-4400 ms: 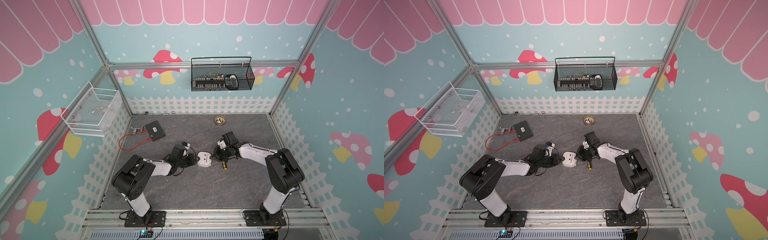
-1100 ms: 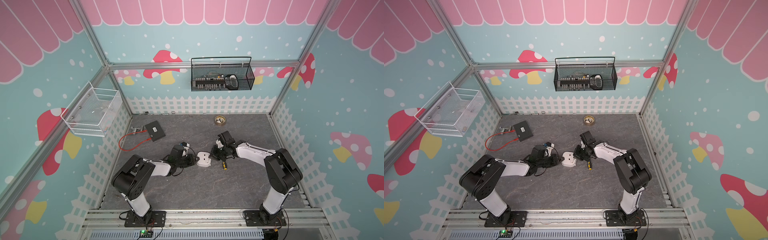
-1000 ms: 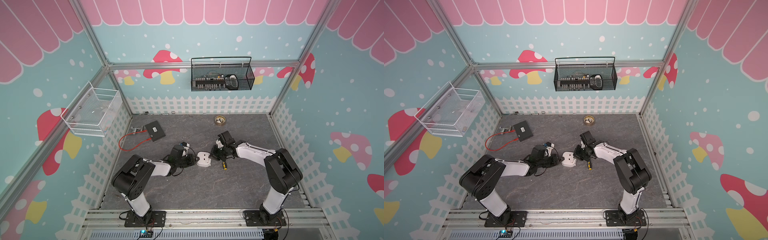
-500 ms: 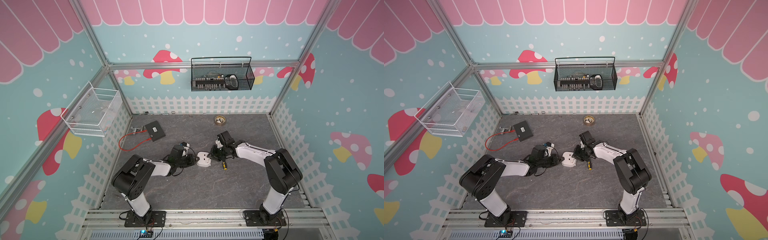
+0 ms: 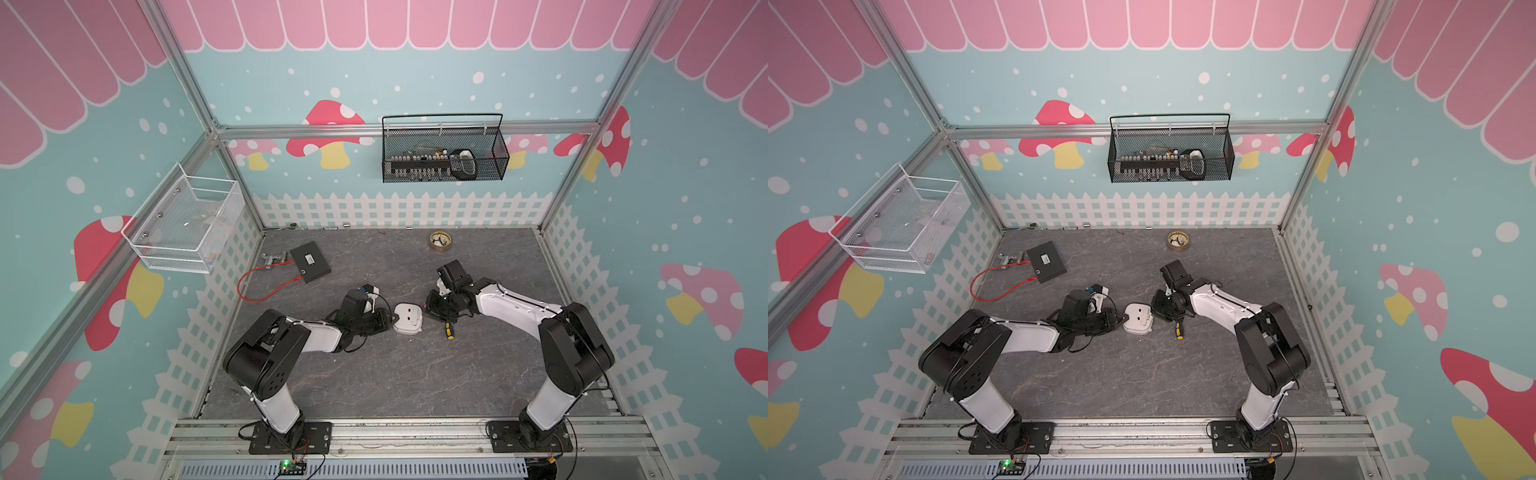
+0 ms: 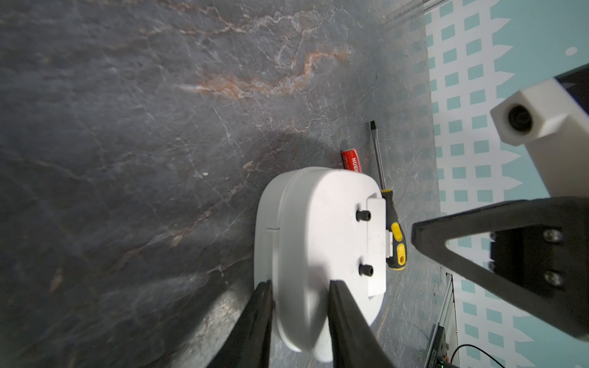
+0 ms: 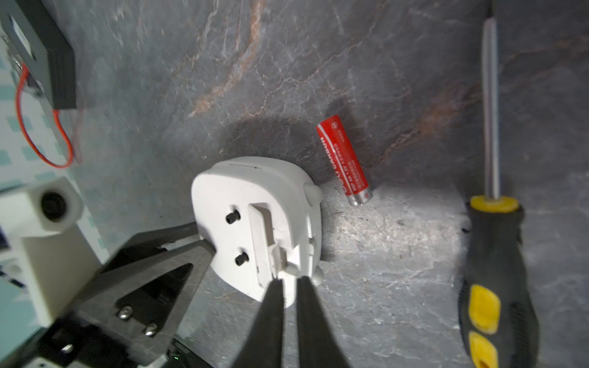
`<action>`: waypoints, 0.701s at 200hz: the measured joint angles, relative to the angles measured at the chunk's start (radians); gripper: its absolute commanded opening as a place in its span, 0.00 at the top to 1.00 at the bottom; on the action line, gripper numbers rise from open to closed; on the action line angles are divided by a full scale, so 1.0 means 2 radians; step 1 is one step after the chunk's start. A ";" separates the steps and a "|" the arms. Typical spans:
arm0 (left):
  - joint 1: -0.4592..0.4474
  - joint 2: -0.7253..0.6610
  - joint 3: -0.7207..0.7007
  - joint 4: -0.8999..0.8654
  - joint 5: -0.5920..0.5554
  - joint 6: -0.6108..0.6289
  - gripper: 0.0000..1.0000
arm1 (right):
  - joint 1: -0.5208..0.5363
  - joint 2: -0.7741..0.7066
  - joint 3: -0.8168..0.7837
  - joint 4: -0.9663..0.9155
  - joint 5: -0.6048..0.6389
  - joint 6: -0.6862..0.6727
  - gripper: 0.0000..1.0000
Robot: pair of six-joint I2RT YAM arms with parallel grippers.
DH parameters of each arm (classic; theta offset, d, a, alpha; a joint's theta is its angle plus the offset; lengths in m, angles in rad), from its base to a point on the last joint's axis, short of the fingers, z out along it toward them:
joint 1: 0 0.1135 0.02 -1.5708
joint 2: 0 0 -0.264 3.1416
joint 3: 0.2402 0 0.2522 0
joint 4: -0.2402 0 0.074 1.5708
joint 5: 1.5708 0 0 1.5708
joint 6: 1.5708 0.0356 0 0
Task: Remove the battery from the alarm
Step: Install the cover on the alarm.
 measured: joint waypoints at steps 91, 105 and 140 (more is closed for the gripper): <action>0.000 0.000 0.000 -0.001 0.000 0.002 0.68 | 0.026 0.013 0.014 -0.017 -0.013 -0.032 1.00; 0.000 0.000 0.000 -0.001 0.000 0.002 0.68 | 0.026 0.015 0.014 -0.018 -0.014 -0.034 1.00; 0.000 0.000 0.000 -0.001 0.000 0.002 0.68 | 0.027 0.017 0.014 -0.019 -0.014 -0.036 1.00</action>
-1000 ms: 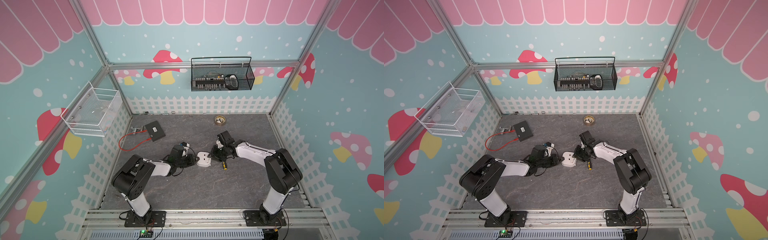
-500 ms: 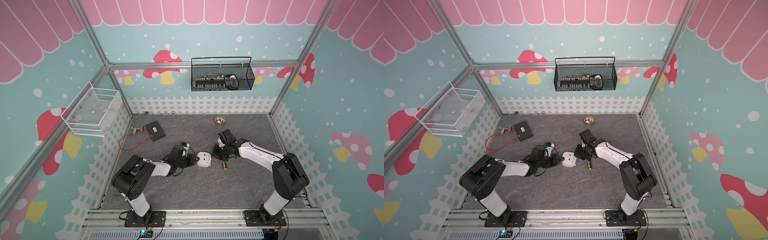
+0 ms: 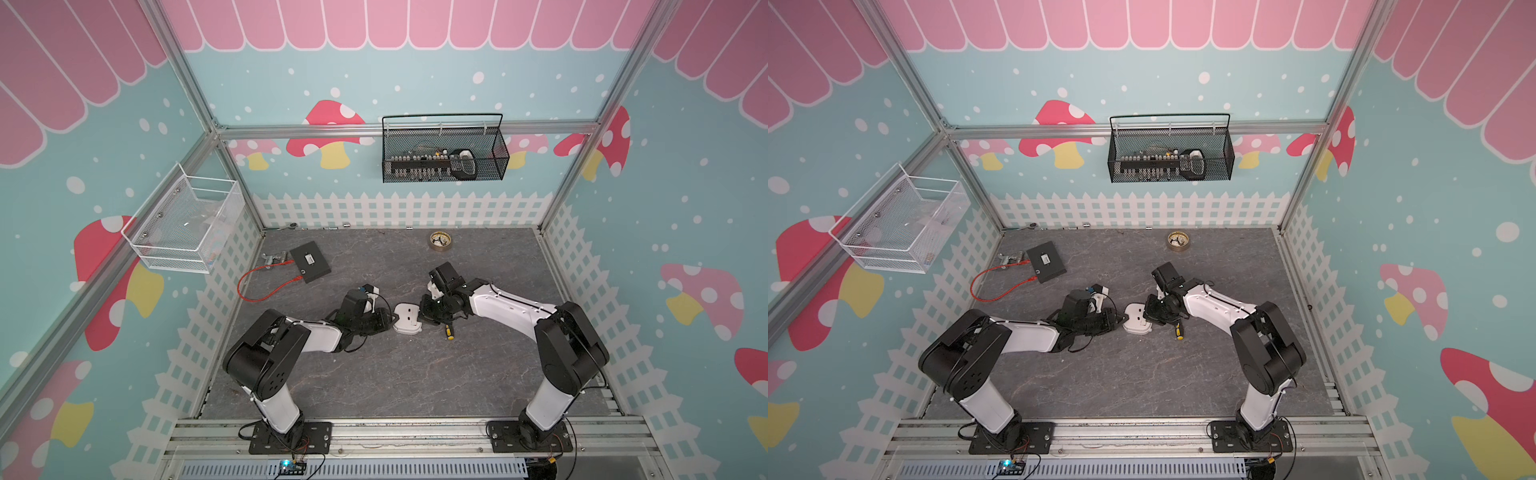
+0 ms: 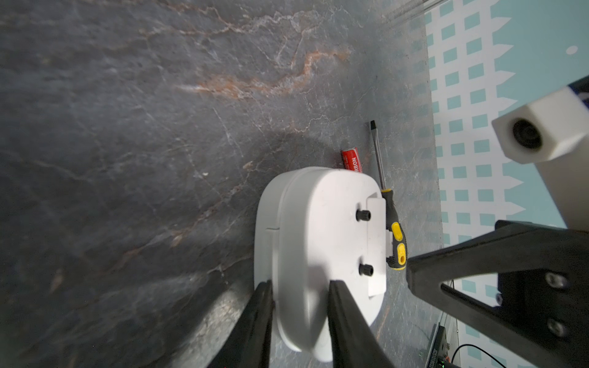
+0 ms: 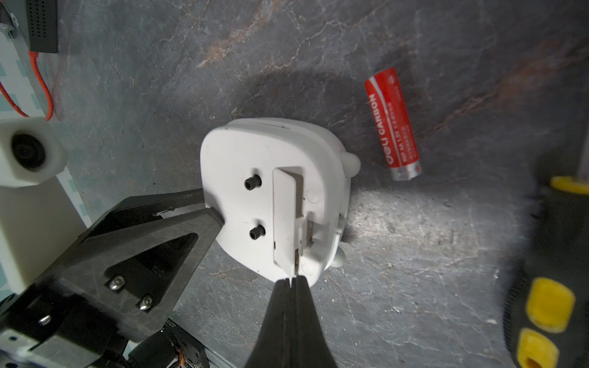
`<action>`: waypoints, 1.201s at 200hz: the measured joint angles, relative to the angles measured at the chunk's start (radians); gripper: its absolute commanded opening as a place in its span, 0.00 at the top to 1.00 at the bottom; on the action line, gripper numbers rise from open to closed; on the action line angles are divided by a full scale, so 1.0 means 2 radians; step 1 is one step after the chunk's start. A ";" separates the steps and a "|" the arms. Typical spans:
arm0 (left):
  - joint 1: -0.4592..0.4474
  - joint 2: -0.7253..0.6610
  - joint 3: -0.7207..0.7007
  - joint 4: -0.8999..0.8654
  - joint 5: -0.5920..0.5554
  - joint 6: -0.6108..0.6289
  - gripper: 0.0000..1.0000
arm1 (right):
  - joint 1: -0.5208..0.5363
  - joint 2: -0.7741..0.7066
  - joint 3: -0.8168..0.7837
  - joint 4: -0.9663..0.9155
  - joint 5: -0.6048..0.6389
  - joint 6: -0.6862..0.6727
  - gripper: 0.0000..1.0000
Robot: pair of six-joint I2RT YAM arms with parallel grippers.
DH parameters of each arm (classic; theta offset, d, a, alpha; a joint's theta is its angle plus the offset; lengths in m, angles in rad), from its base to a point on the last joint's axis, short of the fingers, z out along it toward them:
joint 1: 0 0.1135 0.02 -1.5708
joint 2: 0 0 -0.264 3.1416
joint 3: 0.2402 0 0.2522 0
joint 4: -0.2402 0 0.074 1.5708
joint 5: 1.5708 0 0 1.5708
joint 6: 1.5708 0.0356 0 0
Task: Remove the battery from the alarm
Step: Install the cover on the alarm.
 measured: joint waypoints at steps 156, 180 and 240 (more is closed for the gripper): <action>0.002 0.000 0.000 0.000 0.000 0.000 0.68 | 0.005 0.026 0.009 0.001 -0.007 0.000 1.00; 0.002 0.000 0.000 0.000 0.000 0.000 0.68 | 0.005 0.026 0.009 0.001 -0.007 0.000 1.00; 0.003 0.000 0.000 0.000 0.000 0.000 0.68 | 0.007 0.032 0.016 -0.001 -0.009 0.000 1.00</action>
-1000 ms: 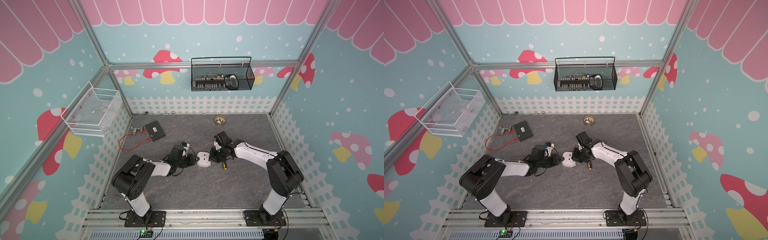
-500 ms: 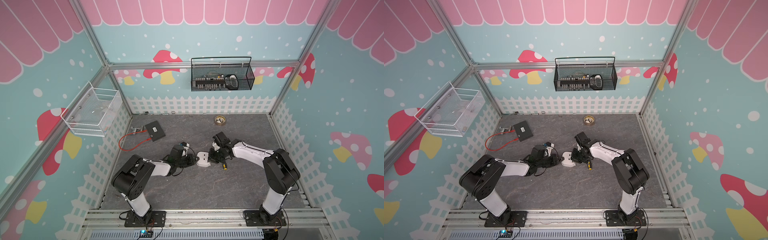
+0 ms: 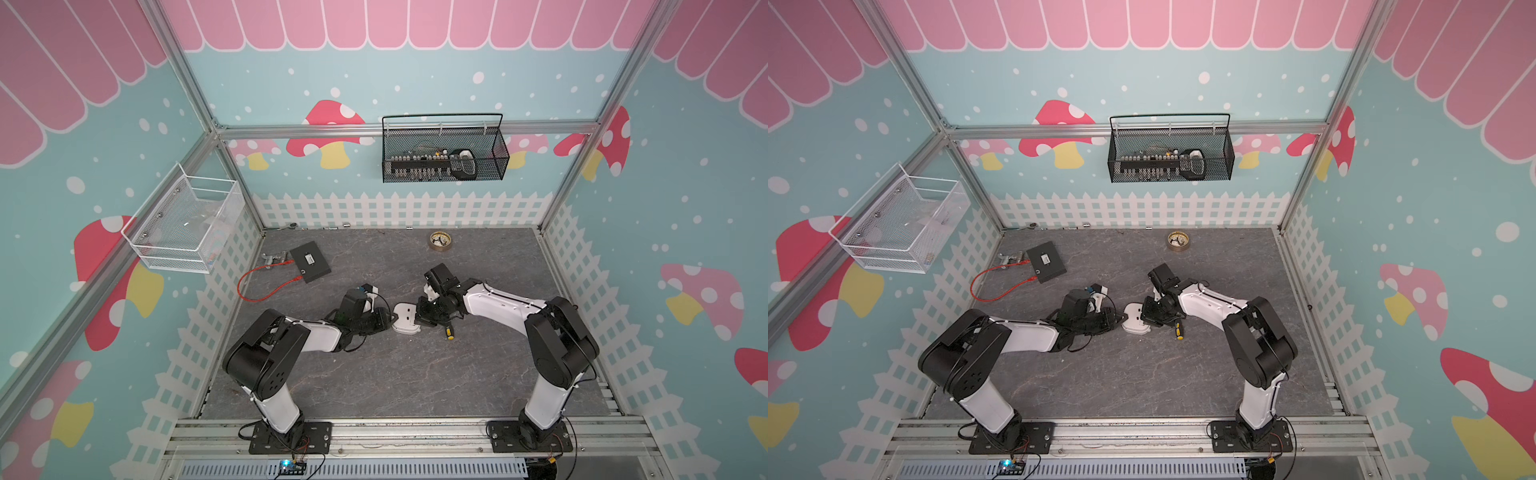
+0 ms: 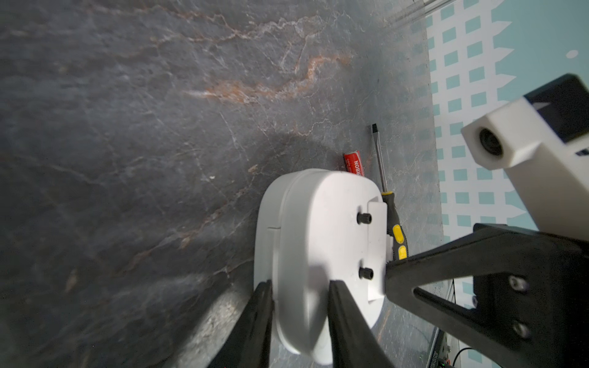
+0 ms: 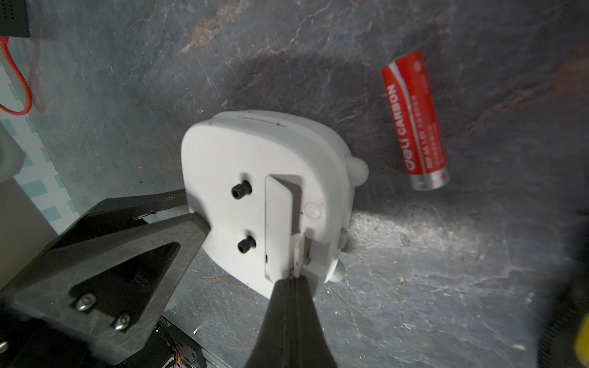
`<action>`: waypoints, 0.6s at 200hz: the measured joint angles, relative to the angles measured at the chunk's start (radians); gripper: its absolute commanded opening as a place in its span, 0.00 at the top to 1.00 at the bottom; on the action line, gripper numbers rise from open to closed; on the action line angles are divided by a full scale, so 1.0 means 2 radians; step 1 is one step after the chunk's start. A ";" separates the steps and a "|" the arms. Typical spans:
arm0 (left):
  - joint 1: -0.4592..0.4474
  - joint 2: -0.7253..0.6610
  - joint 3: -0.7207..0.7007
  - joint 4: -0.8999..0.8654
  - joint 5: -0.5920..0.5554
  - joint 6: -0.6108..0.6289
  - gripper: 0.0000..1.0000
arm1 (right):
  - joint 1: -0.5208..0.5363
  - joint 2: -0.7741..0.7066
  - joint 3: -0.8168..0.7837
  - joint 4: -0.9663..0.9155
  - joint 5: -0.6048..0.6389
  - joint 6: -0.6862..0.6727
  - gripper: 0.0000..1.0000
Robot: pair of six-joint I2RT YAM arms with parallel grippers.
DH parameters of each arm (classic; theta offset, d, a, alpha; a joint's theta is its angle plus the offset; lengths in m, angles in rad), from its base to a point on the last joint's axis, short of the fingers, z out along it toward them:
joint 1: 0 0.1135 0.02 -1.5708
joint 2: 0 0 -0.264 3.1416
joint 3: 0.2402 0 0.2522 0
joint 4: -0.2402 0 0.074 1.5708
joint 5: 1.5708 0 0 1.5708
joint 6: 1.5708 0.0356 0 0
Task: Remove the battery from the alarm
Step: Install the cover on the alarm.
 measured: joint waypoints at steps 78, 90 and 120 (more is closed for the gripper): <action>0.002 0.000 0.000 0.000 -0.002 0.000 0.68 | 0.006 0.007 0.016 -0.016 0.012 0.000 0.85; 0.002 0.000 0.000 0.000 -0.002 0.000 0.68 | 0.007 0.007 0.017 -0.017 0.014 -0.003 0.83; 0.002 0.000 0.000 0.001 -0.002 0.000 0.68 | 0.011 0.005 0.020 -0.021 0.020 -0.004 0.76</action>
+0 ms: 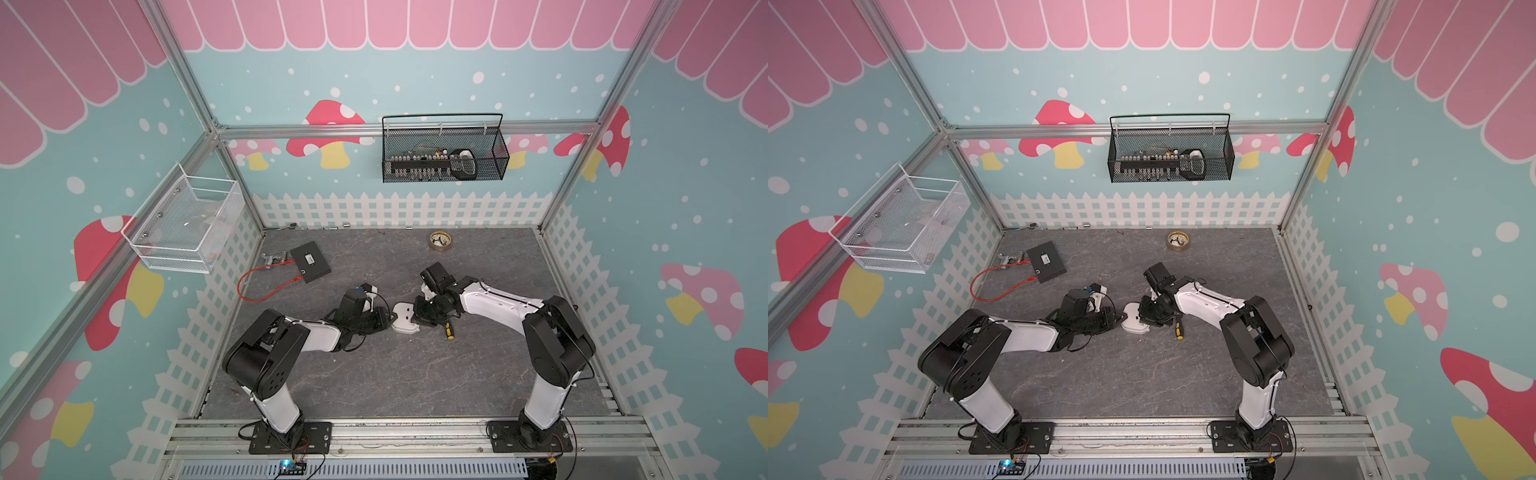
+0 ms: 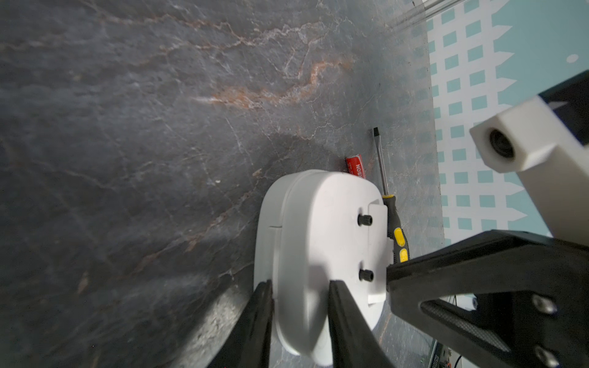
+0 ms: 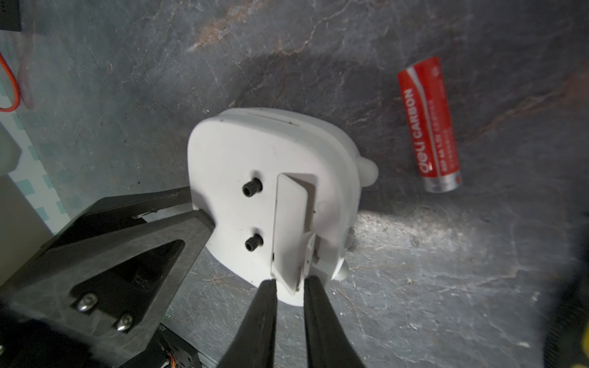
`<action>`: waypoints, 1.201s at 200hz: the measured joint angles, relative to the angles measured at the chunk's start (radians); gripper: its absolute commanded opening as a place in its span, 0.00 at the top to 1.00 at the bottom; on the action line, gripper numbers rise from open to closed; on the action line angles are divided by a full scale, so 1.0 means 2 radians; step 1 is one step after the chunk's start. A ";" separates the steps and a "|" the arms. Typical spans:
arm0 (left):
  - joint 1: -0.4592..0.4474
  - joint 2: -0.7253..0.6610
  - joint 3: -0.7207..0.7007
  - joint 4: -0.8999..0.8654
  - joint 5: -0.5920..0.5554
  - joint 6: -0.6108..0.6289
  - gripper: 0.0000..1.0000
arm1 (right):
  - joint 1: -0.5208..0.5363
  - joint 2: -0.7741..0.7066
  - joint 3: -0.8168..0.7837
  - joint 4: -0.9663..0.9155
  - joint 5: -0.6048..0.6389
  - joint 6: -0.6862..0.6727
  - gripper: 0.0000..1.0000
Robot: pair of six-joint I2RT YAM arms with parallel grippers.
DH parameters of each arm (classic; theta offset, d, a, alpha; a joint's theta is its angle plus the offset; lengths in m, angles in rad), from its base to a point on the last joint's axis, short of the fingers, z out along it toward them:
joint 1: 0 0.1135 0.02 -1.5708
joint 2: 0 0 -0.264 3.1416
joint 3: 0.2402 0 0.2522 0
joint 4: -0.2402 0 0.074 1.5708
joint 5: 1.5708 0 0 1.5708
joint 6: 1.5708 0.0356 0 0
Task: Remove the battery from the alarm
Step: Install the cover on the alarm.
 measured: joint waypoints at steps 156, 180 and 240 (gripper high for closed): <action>0.001 0.000 0.000 0.000 0.000 0.002 0.68 | 0.001 0.013 0.083 -0.069 0.058 -0.038 1.00; 0.001 0.000 0.000 0.000 0.000 0.002 0.68 | 0.001 0.020 0.083 -0.069 0.054 -0.040 1.00; 0.001 0.000 0.000 0.000 0.000 0.002 0.68 | 0.001 0.043 0.069 -0.060 0.041 -0.043 1.00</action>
